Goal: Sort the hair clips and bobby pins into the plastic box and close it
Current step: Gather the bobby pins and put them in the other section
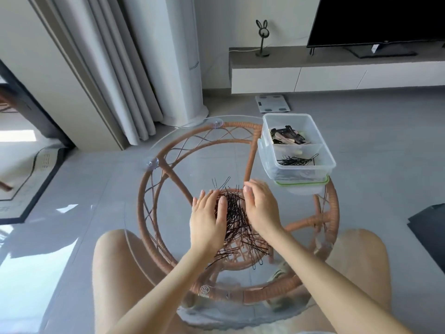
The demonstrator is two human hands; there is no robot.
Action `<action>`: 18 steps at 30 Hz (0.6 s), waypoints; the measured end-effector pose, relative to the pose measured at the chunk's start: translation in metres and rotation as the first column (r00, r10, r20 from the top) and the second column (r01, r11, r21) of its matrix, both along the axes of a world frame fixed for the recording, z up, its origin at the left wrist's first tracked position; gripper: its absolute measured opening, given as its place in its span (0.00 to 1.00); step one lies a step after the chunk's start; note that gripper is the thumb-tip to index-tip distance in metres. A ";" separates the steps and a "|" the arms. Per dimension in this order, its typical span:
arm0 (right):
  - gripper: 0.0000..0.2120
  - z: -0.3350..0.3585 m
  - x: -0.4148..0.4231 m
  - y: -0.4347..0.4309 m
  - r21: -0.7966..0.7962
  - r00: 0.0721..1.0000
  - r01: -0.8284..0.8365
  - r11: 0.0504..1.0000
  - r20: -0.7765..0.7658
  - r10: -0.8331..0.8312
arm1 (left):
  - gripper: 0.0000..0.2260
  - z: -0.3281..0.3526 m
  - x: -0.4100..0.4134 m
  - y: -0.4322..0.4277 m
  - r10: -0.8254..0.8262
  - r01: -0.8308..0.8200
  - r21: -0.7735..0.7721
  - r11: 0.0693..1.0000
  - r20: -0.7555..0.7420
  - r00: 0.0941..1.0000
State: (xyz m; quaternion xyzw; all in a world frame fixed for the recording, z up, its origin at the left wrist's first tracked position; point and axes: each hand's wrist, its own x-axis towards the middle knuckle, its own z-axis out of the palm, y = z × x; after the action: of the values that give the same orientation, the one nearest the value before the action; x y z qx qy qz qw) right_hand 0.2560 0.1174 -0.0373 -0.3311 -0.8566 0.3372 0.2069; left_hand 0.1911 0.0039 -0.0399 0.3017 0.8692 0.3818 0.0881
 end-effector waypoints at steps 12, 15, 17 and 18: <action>0.10 0.020 0.047 -0.024 -0.345 0.904 0.182 0.921 -0.310 -0.294 | 0.27 0.005 -0.065 0.018 -0.128 0.120 -0.139 0.983 -0.048 0.991; 0.11 0.000 0.058 -0.049 -0.307 0.911 0.225 0.925 -0.271 -0.311 | 0.29 0.002 -0.078 0.031 -0.297 0.278 -0.229 0.933 -0.049 0.954; 0.15 -0.009 0.049 -0.059 -0.287 0.901 0.246 0.926 -0.285 -0.328 | 0.28 -0.001 -0.076 0.035 -0.355 0.335 -0.240 0.911 -0.044 0.934; 0.16 -0.010 0.041 -0.062 -0.301 0.885 0.269 0.915 -0.297 -0.358 | 0.26 -0.001 -0.072 0.034 -0.363 0.348 -0.209 0.914 -0.036 0.931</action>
State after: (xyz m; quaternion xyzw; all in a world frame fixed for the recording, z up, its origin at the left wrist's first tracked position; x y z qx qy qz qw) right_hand 0.2971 0.0551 -0.0469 -0.4252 -0.6916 0.4576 0.3626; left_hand 0.1192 0.0375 -0.0405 0.4584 0.8361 0.2591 0.1537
